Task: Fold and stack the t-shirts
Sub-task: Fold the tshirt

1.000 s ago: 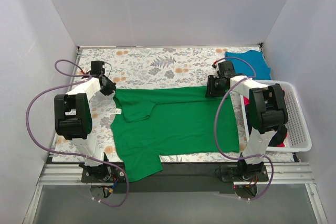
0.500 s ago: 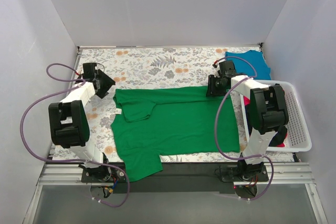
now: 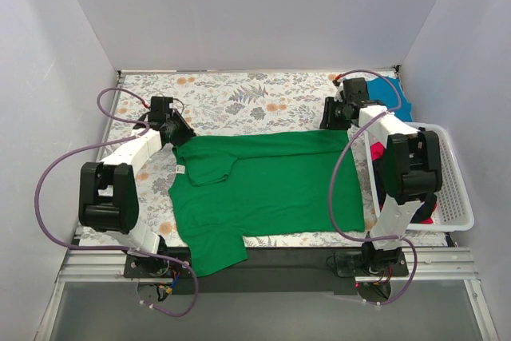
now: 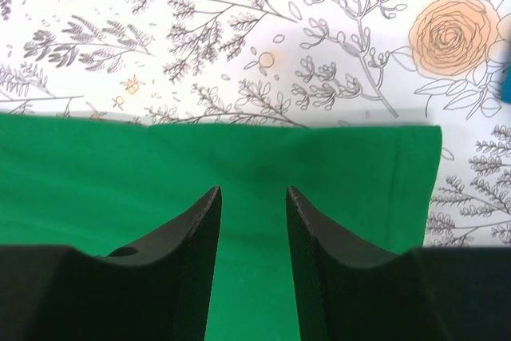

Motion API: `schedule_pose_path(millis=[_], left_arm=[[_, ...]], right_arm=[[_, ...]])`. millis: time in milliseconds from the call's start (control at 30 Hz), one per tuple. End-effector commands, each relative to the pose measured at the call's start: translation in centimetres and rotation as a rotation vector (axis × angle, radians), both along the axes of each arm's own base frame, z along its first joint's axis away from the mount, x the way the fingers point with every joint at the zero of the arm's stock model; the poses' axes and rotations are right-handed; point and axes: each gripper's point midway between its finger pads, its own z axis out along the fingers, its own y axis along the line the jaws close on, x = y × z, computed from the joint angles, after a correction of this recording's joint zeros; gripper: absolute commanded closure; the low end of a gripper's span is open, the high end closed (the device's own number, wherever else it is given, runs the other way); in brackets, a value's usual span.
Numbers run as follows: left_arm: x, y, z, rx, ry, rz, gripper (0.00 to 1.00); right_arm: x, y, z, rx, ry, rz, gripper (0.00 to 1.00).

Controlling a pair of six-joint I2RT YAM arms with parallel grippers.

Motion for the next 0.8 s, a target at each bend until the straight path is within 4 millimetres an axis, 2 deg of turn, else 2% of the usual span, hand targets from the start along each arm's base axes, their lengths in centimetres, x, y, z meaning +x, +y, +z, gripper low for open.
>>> schedule_pose_path(millis=[0,100,167,267,300,400,433,467,500,533,567,600,633,667,733,767], left_arm=[[-0.7,1.8,-4.0,0.072,0.095,0.06,0.8],[-1.0,3.8,-6.1,0.128,0.172,0.118,0.88],[-0.9,5.5,-6.8,0.146,0.194,0.162,0.91],[-0.4,6.8,-8.3,0.161,0.234,0.191,0.92],[-0.2,8.6,-8.7,0.161,0.25,0.235,0.93],[1.5,10.1,-9.5,0.176,0.271,0.256,0.93],[3.0,10.4,-8.9,0.181,0.248,0.259,0.93],[3.3,10.7,-9.9,0.188,0.268,0.262,0.93],[3.9,11.0,-10.0,0.189,0.269,0.266,0.93],[4.5,11.2,-10.0,0.188,0.267,0.265,0.93],[6.1,11.3,-9.1,0.187,0.234,0.257,0.92],[6.5,11.0,-9.7,0.175,0.244,0.24,0.9],[7.0,10.8,-9.5,0.164,0.236,0.229,0.83],[8.2,10.7,-8.5,0.156,0.207,0.223,0.78],[8.8,10.1,-7.0,0.133,0.18,0.203,0.66],[9.0,10.0,-6.1,0.128,0.16,0.197,0.53]], right_arm=[[1.5,0.2,0.2,0.022,-0.009,-0.007,0.55],[1.8,0.3,-0.6,0.023,0.005,-0.006,0.55],[1.9,0.3,-1.5,0.029,0.028,-0.014,0.55],[2.6,0.6,-2.5,0.046,0.044,-0.029,0.55],[2.9,0.7,-2.8,0.054,0.047,-0.038,0.55],[4.0,1.0,-3.2,0.083,0.051,-0.052,0.55],[4.7,1.1,-2.8,0.097,0.038,-0.062,0.55],[5.0,1.0,-3.2,0.101,0.043,-0.069,0.55],[5.4,1.0,-3.1,0.106,0.04,-0.075,0.55],[5.8,1.0,-3.2,0.107,0.038,-0.081,0.55],[6.7,0.8,-3.1,0.116,0.03,-0.092,0.55],[7.1,0.8,-3.0,0.12,0.024,-0.089,0.55],[7.6,0.9,-2.9,0.124,0.017,-0.086,0.55],[8.2,1.2,-2.3,0.136,0.002,-0.071,0.55],[8.5,1.5,-1.4,0.154,-0.01,-0.054,0.55],[8.3,1.7,-0.4,0.165,-0.023,-0.043,0.55]])
